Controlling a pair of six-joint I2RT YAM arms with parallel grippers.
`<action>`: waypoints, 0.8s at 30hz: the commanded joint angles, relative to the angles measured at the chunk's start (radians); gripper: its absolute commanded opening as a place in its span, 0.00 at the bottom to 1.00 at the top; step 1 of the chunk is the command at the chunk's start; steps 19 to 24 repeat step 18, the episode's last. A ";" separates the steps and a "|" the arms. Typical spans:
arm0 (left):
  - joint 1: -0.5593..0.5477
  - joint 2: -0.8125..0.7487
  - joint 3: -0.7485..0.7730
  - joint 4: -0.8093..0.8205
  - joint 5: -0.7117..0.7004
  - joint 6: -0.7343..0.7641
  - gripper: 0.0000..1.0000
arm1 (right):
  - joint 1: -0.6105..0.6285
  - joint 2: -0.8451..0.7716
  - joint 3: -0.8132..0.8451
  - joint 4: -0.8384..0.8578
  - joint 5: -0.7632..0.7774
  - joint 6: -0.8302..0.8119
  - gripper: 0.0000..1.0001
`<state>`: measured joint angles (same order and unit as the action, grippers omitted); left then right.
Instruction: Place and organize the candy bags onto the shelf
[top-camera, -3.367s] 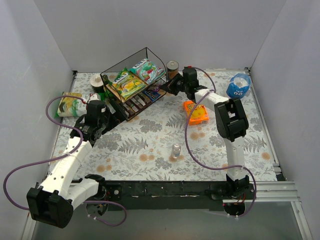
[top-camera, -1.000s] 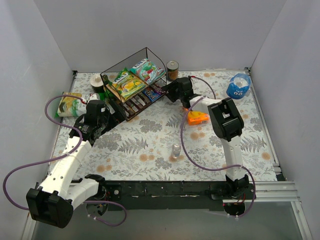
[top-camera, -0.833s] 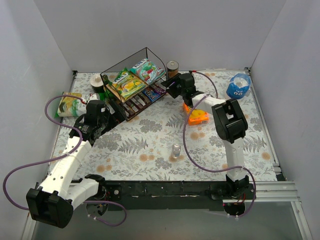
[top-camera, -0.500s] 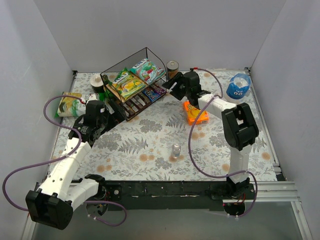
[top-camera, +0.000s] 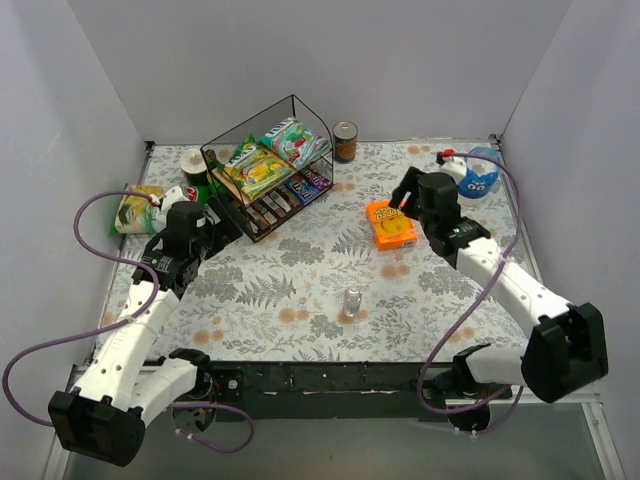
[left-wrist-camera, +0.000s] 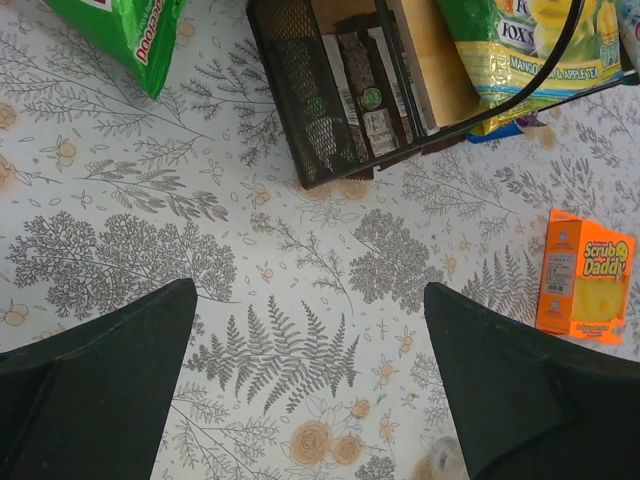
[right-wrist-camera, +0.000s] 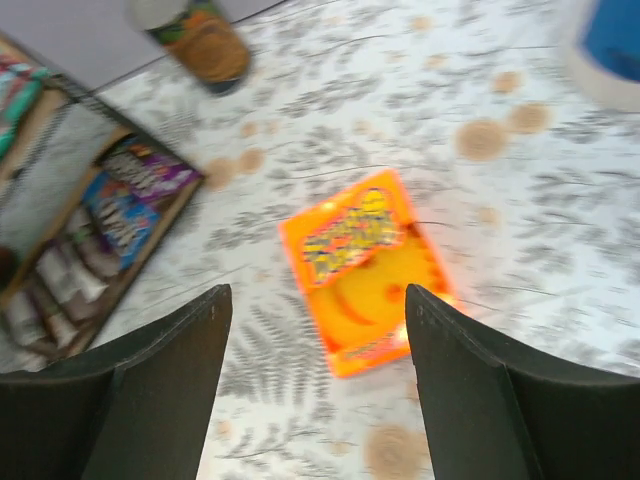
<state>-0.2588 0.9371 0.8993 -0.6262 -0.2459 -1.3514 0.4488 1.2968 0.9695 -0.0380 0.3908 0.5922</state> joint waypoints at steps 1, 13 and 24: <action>-0.003 -0.011 0.047 0.006 -0.082 0.027 0.98 | -0.025 -0.138 -0.104 -0.088 0.301 -0.110 0.77; -0.005 -0.026 0.007 0.049 -0.047 0.024 0.98 | -0.044 -0.297 -0.198 -0.192 0.359 -0.123 0.78; -0.003 -0.029 -0.003 0.052 -0.049 0.003 0.98 | -0.045 -0.335 -0.235 -0.139 0.339 -0.141 0.78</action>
